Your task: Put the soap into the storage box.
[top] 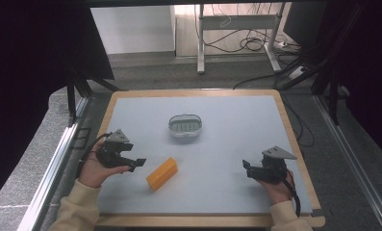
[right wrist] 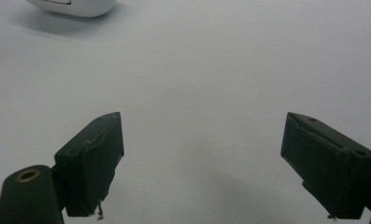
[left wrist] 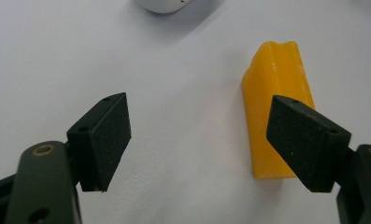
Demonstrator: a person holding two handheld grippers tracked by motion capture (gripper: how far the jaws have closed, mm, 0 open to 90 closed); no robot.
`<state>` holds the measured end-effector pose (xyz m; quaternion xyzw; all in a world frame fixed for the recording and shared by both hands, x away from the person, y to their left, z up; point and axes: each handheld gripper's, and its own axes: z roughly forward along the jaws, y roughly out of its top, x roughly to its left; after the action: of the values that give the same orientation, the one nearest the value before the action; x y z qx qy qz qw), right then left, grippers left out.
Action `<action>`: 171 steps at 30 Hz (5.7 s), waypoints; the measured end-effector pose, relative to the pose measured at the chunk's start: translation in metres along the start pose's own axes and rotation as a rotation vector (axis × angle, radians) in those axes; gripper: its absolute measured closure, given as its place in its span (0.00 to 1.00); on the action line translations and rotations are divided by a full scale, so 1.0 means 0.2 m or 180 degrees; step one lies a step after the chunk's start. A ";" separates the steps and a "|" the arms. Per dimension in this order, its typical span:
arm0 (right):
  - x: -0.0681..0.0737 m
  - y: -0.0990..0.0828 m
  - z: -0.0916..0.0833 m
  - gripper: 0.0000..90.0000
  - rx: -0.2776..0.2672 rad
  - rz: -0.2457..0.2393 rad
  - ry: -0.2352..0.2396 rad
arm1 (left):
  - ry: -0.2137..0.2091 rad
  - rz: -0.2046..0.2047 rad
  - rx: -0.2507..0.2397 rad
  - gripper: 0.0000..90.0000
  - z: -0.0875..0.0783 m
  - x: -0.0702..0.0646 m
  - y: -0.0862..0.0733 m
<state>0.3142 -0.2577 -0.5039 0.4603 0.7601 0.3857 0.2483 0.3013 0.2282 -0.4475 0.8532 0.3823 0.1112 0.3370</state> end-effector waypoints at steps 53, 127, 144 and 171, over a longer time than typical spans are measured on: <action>0.00 0.00 -0.01 0.15 -0.0038 -0.0019 -0.0066 | -0.0118 0.0296 0.0426 0.24 0.25 -0.31 0.10; 0.00 0.01 -0.01 0.16 -0.0016 -0.0041 -0.0112 | -0.0018 0.0198 0.0721 0.68 0.24 -0.23 0.11; 0.00 0.00 -0.01 0.16 -0.0015 -0.0034 -0.0107 | -0.0077 0.0155 0.0615 0.68 0.21 -0.19 0.10; -0.01 0.01 -0.04 0.16 -0.0066 0.0055 -0.0121 | -0.0244 0.0132 0.0408 0.68 0.15 -0.16 0.15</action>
<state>0.3107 -0.2617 -0.4986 0.4715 0.7472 0.3868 0.2640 0.3108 0.1761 -0.4490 0.8843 0.3578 0.0608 0.2937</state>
